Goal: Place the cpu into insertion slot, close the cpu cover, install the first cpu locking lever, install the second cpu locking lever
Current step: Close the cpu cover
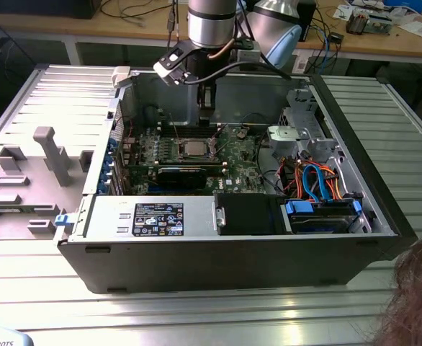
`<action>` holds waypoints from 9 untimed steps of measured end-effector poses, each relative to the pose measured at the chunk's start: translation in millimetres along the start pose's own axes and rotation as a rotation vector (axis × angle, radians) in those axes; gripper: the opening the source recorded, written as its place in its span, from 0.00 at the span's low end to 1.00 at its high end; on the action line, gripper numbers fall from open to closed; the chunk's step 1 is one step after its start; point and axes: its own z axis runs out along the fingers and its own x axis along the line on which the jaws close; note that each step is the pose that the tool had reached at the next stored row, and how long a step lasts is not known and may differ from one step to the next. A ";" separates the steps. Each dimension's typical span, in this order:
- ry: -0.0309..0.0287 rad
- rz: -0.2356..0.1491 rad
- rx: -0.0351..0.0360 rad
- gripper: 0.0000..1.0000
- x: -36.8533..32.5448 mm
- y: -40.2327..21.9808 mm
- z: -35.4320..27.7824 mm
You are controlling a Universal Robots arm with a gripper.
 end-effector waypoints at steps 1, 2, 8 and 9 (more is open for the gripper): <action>-0.0002 0.000 0.0001 0.11 0.0 0.9 0.1; -0.0005 0.000 0.0001 0.11 0.0 2.0 0.1; -0.0014 0.000 0.0000 0.11 0.0 7.7 0.2; -0.0013 0.000 0.0001 0.11 0.1 8.1 0.3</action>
